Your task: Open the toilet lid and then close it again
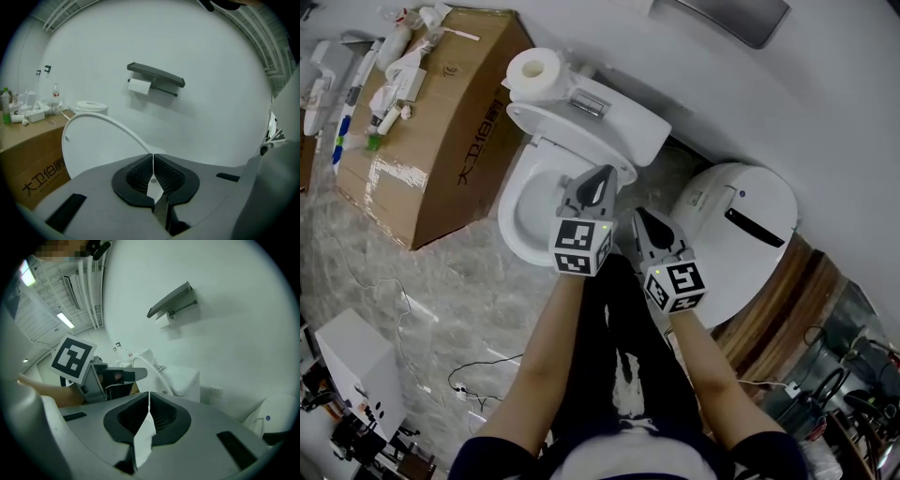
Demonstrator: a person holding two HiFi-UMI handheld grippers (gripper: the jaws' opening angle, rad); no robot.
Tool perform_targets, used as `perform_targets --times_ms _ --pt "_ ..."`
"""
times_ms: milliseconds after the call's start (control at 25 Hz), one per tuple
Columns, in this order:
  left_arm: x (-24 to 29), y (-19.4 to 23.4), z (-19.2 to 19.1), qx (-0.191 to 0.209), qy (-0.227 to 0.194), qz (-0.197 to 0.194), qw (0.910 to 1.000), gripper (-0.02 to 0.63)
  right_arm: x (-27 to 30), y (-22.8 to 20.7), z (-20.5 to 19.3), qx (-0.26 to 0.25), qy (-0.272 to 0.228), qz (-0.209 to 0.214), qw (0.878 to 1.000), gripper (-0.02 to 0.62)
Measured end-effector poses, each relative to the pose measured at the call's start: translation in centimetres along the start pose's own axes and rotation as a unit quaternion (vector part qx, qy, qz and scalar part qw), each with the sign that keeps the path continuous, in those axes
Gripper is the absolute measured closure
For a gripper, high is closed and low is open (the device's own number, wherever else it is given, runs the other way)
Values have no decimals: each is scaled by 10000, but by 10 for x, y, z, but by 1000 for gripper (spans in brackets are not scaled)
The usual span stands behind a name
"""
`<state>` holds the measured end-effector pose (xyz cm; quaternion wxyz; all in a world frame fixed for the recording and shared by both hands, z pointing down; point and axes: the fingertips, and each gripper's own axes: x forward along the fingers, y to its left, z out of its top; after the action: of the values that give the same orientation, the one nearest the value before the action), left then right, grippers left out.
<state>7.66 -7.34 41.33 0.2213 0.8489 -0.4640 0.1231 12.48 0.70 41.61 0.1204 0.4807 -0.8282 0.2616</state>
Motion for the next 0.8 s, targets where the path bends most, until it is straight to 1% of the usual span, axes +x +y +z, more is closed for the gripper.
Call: perform_targets --times_ms 200,360,520,720,800 --pt "-25 -5 -2 109 47 98 9999 598 -4 13 12 -15 -143 129 9998 581" --pt "-43 -23 2 112 138 -94 9998 600 -12 25 25 -124 -211 231 9994 581" --pt "-54 -42 8 402 210 -294 9985 601 -20 30 35 -192 -252 279 9991 581" --pt "-67 -47 15 204 127 -324 9992 600 -30 43 44 -132 -420 596 9972 581" --pt "-68 -47 16 230 162 -298 9992 601 -32 44 45 -139 -392 614 9972 581"
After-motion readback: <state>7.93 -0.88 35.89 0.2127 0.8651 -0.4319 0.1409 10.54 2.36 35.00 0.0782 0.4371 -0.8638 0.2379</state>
